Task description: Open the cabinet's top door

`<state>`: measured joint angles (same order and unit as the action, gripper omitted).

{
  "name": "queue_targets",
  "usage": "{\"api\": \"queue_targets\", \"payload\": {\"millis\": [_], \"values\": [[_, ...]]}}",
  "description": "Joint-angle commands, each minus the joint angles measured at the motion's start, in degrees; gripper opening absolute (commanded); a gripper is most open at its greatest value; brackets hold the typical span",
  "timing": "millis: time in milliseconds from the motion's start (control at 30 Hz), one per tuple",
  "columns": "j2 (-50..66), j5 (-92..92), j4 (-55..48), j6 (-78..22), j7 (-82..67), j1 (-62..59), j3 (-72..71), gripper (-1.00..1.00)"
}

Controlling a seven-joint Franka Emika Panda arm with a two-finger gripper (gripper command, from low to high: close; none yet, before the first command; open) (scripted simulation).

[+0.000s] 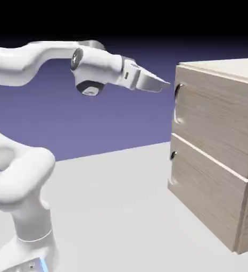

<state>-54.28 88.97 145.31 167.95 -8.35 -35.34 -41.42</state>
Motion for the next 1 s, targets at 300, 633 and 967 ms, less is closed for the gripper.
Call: {"api": "queue_targets", "payload": {"millis": [300, 633, 967], "values": [[-6.1, 24.9, -4.4, -1.7, -14.2, -10.1, -11.6, 0.00], [-12.1, 49.8, -8.8, -3.4, -28.5, -20.2, -23.2, 0.00], [-18.2, 74.8, -13.2, -5.1, -42.7, -30.3, -34.8, 0.00]]}}
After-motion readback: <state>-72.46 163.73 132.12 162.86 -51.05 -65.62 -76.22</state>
